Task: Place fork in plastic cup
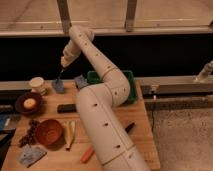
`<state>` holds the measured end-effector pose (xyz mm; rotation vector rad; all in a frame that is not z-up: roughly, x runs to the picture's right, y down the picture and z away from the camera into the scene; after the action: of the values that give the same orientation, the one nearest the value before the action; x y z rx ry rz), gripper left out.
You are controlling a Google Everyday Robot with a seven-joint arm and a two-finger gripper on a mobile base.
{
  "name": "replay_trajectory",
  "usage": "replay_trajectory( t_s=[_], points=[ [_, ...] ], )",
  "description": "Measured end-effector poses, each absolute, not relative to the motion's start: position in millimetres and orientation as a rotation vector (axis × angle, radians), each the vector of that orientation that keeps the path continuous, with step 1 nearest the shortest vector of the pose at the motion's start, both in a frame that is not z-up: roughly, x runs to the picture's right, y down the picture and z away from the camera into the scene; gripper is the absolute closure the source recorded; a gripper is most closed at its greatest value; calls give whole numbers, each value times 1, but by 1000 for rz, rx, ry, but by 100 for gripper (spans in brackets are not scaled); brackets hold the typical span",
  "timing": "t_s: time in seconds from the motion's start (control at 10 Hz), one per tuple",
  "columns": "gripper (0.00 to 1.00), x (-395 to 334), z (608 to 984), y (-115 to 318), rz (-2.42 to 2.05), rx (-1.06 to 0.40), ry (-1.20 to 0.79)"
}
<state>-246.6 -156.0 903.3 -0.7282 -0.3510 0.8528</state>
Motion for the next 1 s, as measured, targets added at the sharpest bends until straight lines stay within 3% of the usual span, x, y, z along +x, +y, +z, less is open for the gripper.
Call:
replay_trajectory(
  t_s=[1.0],
  points=[
    [100, -258, 905, -137, 820, -713, -351]
  ],
)
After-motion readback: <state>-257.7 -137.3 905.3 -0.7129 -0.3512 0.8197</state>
